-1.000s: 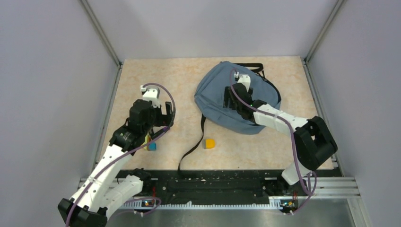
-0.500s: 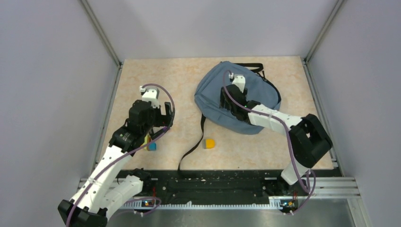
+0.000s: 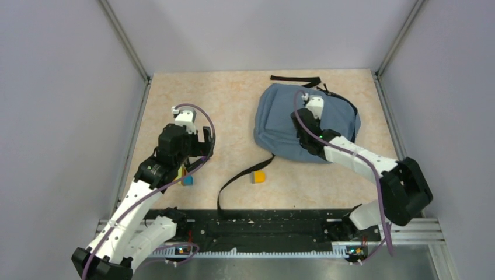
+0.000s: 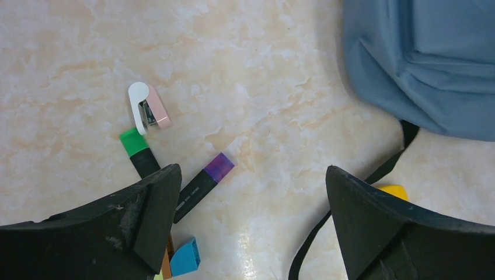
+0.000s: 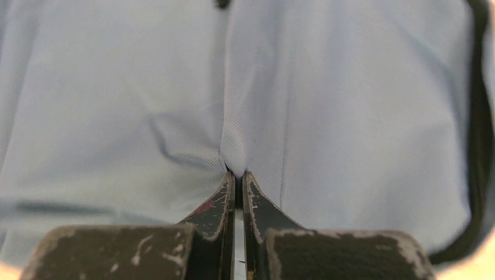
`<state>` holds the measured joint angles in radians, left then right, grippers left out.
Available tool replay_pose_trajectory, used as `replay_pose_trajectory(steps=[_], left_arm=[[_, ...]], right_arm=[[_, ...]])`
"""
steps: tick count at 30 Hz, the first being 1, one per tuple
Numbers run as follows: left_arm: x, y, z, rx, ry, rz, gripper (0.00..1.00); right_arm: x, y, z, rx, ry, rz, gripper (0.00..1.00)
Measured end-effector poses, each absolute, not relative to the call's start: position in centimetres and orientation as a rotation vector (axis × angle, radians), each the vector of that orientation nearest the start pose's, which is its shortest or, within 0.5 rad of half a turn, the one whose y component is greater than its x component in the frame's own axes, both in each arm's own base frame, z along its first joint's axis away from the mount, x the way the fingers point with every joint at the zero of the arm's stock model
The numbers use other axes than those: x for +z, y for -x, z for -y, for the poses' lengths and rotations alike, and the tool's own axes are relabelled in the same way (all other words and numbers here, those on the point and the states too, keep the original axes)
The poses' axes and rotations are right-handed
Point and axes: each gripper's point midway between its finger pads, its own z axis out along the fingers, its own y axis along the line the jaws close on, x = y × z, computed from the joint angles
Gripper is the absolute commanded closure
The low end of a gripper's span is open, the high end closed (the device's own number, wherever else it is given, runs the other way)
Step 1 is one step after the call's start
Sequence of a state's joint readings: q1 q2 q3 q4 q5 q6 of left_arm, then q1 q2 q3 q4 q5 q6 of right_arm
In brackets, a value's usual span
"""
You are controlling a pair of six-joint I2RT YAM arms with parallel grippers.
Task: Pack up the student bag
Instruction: Adjust the student bag at the center of the board.
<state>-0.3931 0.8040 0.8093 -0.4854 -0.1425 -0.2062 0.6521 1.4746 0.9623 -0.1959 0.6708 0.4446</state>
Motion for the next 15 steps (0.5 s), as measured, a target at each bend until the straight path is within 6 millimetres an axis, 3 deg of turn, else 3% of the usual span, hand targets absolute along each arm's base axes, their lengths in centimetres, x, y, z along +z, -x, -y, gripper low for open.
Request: replay_pose_trajectory(steps=[2, 5, 8, 11, 15], left_arm=[[21.4, -26.7, 9.5, -0.238, -0.108, -2.049, 0.04], [21.6, -26.4, 10.1, -0.283, -0.117, -2.047, 0.09], [22.0, -26.1, 11.1, -0.366, -0.098, -2.038, 0.11], [22.3, -26.0, 12.6, -0.501, -0.049, -1.993, 0.12], [20.3, -26.4, 15.3, -0.680, 0.027, -1.967, 0.12]], right_arm=[[14.1, -35.8, -12.4, -0.162, -0.180, -2.097, 0.93], [14.5, -35.1, -7.5, -0.236, -0.284, -2.087, 0.67], [15.1, -34.1, -4.0, -0.307, -0.350, -2.070, 0.43], [16.5, -33.5, -3.5, -0.292, -0.357, -2.043, 0.28], [17.5, -33.4, -4.3, -0.216, -0.337, -2.029, 0.24]])
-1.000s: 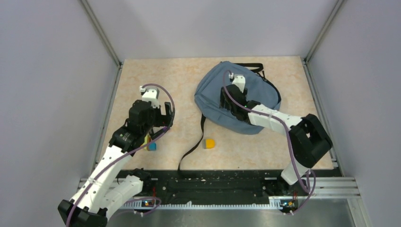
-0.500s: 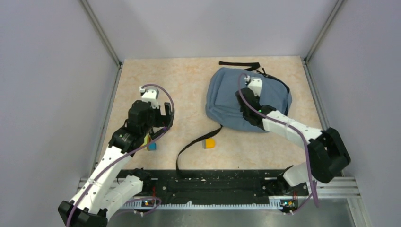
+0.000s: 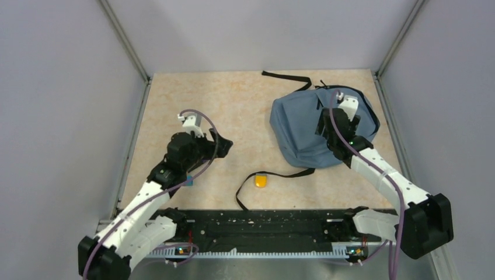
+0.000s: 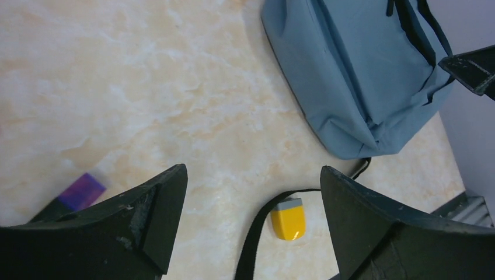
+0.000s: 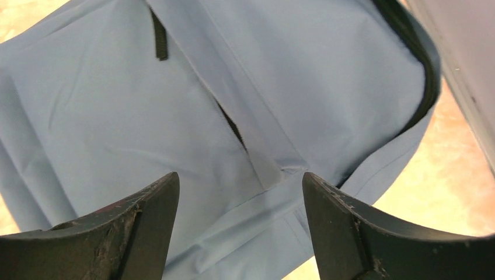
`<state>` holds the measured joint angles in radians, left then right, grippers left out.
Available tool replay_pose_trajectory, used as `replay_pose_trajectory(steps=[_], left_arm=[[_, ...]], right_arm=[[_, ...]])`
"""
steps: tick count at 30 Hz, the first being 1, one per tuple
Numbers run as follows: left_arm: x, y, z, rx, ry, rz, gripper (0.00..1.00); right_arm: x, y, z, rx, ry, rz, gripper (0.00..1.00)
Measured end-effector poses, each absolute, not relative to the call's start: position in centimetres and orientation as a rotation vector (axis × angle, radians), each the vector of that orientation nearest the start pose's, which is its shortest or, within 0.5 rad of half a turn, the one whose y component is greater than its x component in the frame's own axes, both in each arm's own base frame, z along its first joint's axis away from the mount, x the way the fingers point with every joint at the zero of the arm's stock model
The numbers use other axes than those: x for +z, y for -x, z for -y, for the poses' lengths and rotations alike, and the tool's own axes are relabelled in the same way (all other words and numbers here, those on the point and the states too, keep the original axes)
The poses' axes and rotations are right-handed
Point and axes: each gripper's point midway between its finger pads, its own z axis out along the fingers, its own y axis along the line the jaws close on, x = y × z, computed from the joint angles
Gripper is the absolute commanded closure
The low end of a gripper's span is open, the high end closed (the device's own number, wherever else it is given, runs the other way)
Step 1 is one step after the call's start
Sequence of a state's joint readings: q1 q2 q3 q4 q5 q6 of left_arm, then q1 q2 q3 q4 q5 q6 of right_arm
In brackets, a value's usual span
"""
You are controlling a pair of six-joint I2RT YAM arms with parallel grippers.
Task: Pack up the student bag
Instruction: Adjust the student bag at the center of the board.
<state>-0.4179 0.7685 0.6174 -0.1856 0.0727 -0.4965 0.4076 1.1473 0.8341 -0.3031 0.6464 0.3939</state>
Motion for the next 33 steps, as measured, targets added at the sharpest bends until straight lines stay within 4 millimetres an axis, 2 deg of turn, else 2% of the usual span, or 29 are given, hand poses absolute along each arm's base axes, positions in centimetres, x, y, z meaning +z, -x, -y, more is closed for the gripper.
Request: replay_pose_trajectory(steps=[8, 14, 19, 22, 28, 30, 33], left_arm=[[16.0, -29.6, 23.1, -0.866, 0.012, -2.068, 0.11], [15.9, -34.4, 28.4, -0.960, -0.007, -2.040, 0.11], [15.1, -38.7, 31.4, -0.990, -0.002, -2.019, 0.11], [13.9, -40.6, 32.7, -0.992, 0.005, -2.026, 0.11], [11.7, -43.7, 34.7, -0.989, 0.009, -2.044, 0.12], [11.1, -44.9, 35.5, -0.985, 0.006, -2.055, 0.16], [10.3, -46.2, 36.6, -0.978, -0.005, -2.069, 0.46]], right_arm=[[17.1, -34.4, -7.1, -0.060, -0.272, -2.065, 0.25], [16.8, -36.8, -9.4, 0.019, -0.241, -2.080, 0.30], [16.0, -39.3, -10.1, -0.025, -0.236, -2.107, 0.40], [15.1, -40.8, -10.2, -0.045, -0.235, -2.127, 0.41], [13.2, -43.3, -9.0, -0.082, -0.262, -2.168, 0.48], [12.9, -44.1, -8.4, -0.100, -0.272, -2.176, 0.48], [12.6, -44.9, -7.8, -0.116, -0.280, -2.182, 0.48]])
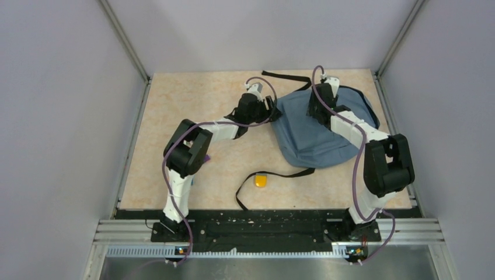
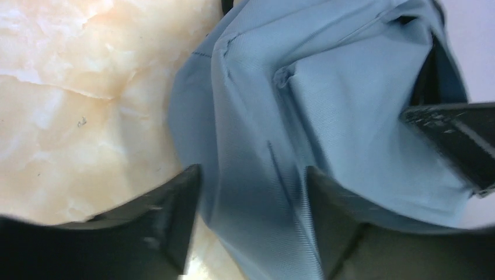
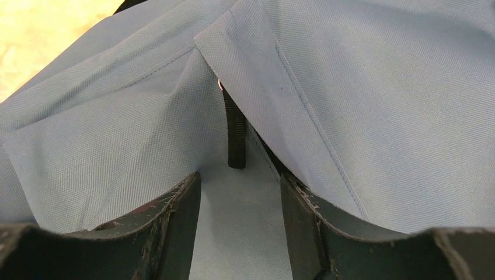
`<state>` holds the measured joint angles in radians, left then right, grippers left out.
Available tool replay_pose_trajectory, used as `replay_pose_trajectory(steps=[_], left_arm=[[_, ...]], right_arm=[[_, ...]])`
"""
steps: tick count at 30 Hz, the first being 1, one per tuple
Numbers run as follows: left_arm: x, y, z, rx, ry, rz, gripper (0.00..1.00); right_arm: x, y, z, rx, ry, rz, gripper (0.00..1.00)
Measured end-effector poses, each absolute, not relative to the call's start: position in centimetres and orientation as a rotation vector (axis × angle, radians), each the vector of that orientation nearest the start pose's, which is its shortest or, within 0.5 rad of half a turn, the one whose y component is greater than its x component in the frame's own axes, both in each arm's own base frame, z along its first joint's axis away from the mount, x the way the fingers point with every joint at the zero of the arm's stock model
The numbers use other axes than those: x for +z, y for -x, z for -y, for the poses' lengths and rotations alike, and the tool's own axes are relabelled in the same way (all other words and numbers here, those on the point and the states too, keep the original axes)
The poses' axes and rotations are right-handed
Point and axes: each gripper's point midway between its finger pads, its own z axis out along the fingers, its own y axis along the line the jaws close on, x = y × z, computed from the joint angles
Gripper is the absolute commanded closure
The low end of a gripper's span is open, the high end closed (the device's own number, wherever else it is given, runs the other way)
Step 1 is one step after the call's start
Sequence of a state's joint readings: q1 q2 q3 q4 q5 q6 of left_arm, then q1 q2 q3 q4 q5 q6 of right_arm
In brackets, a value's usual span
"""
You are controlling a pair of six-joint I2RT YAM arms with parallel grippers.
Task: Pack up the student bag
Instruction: Adjust the student bag at the center of the board, then unzip the student bag at the center of the board.
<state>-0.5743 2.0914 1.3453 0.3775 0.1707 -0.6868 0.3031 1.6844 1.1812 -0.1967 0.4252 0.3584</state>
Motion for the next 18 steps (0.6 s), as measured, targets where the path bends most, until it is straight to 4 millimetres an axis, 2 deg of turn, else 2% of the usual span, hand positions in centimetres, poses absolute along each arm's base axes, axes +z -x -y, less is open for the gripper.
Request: replay_pose_trajectory(steps=[1, 4, 6, 9, 13, 18], left_arm=[[9.7, -46.4, 36.8, -0.974, -0.011, -2.079, 0.60], [8.5, -46.0, 37.1, -0.970, -0.024, -2.108, 0.90], [8.4, -45.7, 37.2, -0.972, -0.029, -2.105, 1.00], [7.7, -44.0, 37.1, -0.975, -0.049, -2.098, 1.00], [7.7, -41.4, 35.9, -0.976, -0.050, -2.092, 1.00], [8.3, -40.2, 34.5, -0.966, -0.032, -2.081, 1.00]], right_arm=[[12.5, -44.9, -7.7, -0.116, -0.283, -2.185, 0.48], [12.5, -45.1, -7.5, -0.095, -0.287, -2.191, 0.49], [12.5, -45.2, -7.3, -0.084, -0.289, -2.193, 0.49], [12.5, -45.5, -7.0, -0.084, -0.276, -2.190, 0.50], [12.2, -45.9, -7.8, -0.045, -0.229, -2.201, 0.55], [11.4, -46.6, -8.9, -0.004, -0.162, -2.227, 0.67]])
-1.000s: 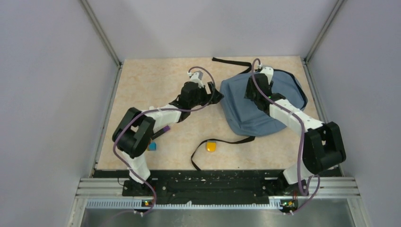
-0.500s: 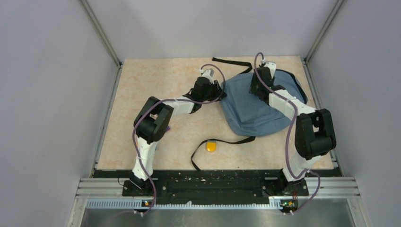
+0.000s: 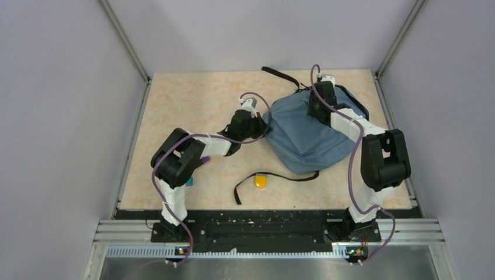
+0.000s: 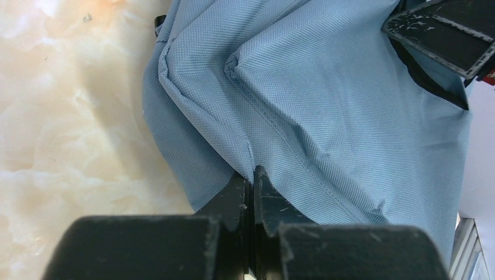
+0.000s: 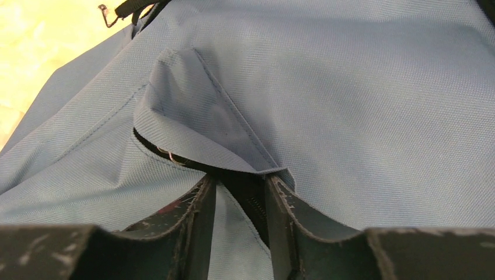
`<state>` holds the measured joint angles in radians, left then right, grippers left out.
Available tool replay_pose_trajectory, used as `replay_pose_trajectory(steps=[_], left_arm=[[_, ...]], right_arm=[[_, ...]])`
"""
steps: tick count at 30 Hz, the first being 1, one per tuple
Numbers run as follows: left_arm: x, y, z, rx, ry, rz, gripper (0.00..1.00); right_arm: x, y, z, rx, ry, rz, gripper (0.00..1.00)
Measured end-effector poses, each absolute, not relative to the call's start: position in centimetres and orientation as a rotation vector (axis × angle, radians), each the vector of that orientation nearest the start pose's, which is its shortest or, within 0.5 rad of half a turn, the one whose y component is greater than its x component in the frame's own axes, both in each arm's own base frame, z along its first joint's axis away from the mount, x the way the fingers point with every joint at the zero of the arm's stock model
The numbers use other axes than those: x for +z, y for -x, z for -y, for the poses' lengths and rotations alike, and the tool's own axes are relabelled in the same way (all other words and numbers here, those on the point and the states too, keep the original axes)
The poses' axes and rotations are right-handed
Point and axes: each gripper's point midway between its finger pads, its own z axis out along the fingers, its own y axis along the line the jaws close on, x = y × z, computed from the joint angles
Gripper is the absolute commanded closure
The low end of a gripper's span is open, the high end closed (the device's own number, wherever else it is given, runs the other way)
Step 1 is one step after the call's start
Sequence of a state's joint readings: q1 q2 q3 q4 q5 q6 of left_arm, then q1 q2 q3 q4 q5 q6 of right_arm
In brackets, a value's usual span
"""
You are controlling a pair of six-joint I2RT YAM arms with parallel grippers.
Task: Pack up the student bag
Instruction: Unzip the student bag at the center of the board.
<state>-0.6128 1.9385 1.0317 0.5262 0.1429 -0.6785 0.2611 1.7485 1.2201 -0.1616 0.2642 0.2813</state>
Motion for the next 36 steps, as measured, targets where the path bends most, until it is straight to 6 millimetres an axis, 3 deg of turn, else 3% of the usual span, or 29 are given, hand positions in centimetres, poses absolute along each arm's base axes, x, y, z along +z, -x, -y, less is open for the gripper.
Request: replay_pose_trajectory(steps=[6, 13, 21, 36], left_arm=[[8.0, -40.1, 34.2, -0.963, -0.028, -2.089, 1.00], [7.8, -40.1, 34.0, -0.957, -0.024, -2.096, 1.00], [7.9, -40.1, 33.9, -0.954, -0.023, -2.098, 1.00], [8.4, -39.5, 33.2, -0.939, -0.015, -2.103, 1.00]], right_arm=[[11.5, -46.9, -9.5, 0.028, -0.090, -2.224, 0.74], [11.7, -47.3, -9.7, 0.037, -0.013, -2.209, 1.00], [12.0, -47.4, -10.0, 0.054, 0.011, -2.184, 1.00], [12.2, -40.4, -8.4, 0.037, -0.134, -2.235, 1.00]])
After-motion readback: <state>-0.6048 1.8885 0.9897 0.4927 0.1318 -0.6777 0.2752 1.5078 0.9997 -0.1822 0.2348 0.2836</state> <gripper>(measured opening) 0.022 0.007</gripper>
